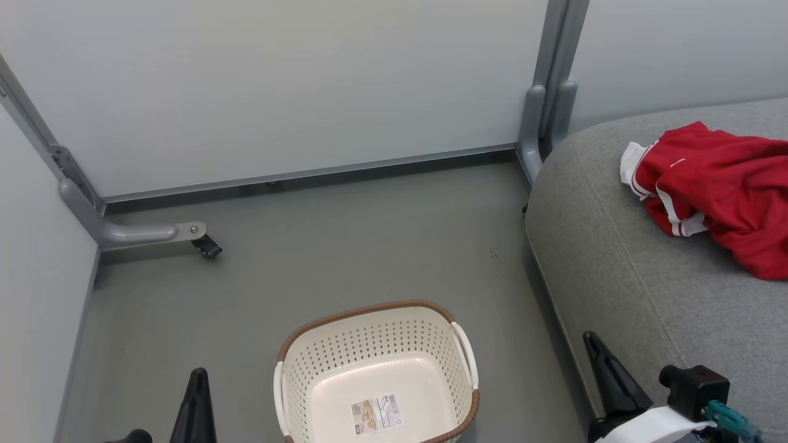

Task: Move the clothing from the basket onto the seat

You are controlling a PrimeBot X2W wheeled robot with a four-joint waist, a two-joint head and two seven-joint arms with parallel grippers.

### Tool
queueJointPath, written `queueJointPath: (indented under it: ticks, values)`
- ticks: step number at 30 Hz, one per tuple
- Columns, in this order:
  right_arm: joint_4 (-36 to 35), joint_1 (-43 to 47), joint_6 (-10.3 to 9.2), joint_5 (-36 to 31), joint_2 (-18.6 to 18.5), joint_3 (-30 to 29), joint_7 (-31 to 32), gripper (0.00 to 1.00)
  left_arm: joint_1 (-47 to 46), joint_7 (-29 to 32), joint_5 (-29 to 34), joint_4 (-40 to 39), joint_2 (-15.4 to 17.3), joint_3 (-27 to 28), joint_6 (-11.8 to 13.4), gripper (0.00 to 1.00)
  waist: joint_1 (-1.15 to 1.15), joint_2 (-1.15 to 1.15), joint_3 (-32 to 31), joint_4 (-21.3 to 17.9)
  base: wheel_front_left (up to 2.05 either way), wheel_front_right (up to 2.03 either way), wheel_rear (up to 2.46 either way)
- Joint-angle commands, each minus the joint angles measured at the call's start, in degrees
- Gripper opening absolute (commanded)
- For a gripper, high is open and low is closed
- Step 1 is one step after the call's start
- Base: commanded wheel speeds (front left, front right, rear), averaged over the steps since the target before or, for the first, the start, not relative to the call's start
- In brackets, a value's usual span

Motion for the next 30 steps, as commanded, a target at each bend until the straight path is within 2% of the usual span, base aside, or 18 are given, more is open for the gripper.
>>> queueJointPath:
  ticks: [1,30]
  values:
    - [-0.5,-1.9,-0.01,2.7,-0.4,-0.5,0.4,0.00,-2.0,0.4,-2.5,-0.4,0.6,0.4,-0.4,0.00,0.00,0.00,0.0,0.0,0.00,0.00,0.00]
    - [1.8,-5.5,-0.02,29.4,-0.6,-4.0,5.8,0.00,-8.8,5.8,-28.5,4.3,1.8,2.1,-2.6,0.00,0.00,0.00,0.7,0.2,0.00,0.00,0.00]
